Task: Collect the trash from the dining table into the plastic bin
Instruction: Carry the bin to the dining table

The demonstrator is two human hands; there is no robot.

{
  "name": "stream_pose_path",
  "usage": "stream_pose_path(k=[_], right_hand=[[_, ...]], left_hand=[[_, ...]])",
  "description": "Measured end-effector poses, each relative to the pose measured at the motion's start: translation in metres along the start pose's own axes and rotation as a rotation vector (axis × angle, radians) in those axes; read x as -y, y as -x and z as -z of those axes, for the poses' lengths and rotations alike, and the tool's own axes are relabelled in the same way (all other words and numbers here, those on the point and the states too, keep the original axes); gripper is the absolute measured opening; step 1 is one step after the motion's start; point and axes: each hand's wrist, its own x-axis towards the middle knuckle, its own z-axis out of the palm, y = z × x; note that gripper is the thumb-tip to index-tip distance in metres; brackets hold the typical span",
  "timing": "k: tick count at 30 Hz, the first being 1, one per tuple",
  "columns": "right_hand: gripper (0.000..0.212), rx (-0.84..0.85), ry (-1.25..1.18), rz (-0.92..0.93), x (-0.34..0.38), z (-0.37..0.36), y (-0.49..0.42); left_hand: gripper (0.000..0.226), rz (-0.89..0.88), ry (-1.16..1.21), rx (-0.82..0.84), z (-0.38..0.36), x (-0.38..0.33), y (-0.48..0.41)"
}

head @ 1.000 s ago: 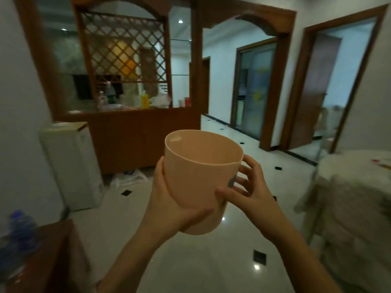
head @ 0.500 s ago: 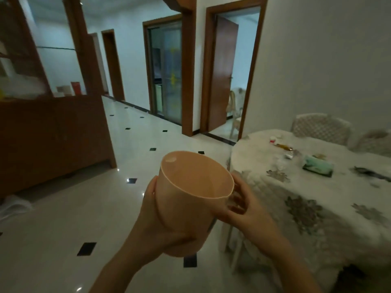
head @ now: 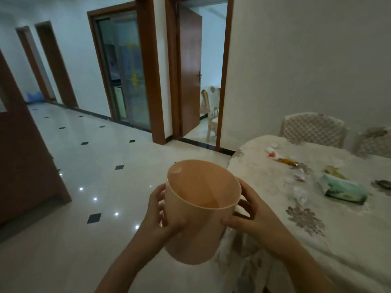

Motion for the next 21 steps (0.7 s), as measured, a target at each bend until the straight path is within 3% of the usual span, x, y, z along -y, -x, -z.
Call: stream_pose_path(k=[2,5,10,14,21], right_hand=[[0.078,-0.011,0.011,-0.029,-0.001,0.005,-0.038],[0.076,-0.026,0.024,-0.053,-0.011,0.018,-0.086],[0.088,-0.060,0.045,-0.090,-0.042,0.050,-0.164],[0.093,-0.066,0.047,-0.112,-0.068,0.083,-0.224],[0.102,-0.040,0.034,-0.161,-0.097,0.144,-0.313]], left_hand=[[0.086,0.005,0.073,-0.028,0.008,0.004,-0.047],[0.044,0.046,0.147,-0.003,0.011,0.013,-0.109],[0.049,0.150,0.214,0.034,0.001,0.028,-0.211],[0.019,0.149,0.135,0.083,-0.017,0.040,-0.289],[0.017,0.272,0.021,0.164,-0.050,0.050,-0.425]])
